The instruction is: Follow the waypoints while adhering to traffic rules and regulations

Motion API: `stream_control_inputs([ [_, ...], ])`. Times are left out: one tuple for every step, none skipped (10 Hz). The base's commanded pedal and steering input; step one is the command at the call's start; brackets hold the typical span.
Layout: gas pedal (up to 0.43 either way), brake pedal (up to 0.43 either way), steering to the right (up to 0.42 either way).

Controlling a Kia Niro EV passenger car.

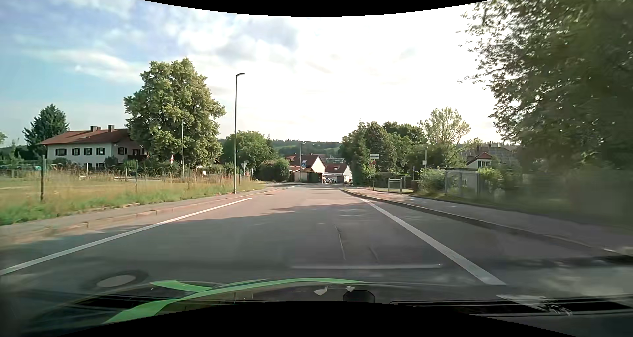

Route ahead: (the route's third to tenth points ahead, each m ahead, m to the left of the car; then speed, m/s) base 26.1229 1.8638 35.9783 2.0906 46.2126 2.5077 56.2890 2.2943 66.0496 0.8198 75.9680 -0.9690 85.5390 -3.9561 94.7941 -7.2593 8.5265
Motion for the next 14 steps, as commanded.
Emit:
stream_control_inputs([
  [0.059, 0.0, -0.023],
  [0.059, 0.0, -0.022],
  [0.059, 0.0, -0.019],
  [0.059, 0.0, -0.018],
  [0.008, 0.0, -0.015],
  [0.0, 0.0, -0.014],
  [0.0, 0.0, -0.012],
  [0.0, 0.0, -0.01],
  [0.0, 0.0, -0.009],
  [0.0, 0.0, -0.009],
  [0.0, 0.0, -0.009],
  [0.0, 0.0, -0.008],
  [0.039, 0.0, -0.008],
  [0.059, 0.0, -0.008],
])
